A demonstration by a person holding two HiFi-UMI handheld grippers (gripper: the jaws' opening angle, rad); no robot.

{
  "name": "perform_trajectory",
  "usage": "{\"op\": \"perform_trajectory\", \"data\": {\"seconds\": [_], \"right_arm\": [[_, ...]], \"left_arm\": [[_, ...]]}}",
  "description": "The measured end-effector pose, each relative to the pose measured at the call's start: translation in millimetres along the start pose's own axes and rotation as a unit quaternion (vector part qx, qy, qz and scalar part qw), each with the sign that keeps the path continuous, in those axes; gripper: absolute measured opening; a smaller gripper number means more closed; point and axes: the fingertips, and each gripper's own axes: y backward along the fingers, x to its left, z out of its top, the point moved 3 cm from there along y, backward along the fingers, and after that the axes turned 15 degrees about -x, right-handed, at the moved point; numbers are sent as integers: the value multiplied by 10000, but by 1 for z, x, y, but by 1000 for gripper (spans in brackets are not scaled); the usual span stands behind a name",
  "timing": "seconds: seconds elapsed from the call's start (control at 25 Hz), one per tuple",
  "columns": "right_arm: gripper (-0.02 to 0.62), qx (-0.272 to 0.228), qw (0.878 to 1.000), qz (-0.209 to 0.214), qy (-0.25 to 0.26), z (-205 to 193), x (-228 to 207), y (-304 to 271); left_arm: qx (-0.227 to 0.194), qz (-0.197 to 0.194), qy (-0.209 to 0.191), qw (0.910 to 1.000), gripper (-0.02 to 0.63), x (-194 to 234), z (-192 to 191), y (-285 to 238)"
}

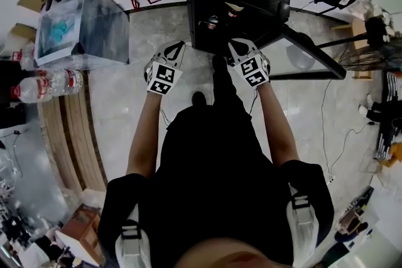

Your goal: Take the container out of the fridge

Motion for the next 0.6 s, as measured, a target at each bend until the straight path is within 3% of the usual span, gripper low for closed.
{"op": "perform_trajectory", "data": {"seconds": [0.6], "right_arm": [[-2,0,9997,-4,235,2,-40,-30]], "left_arm": [[161,46,61,9998,18,18,-3,-27]]}}
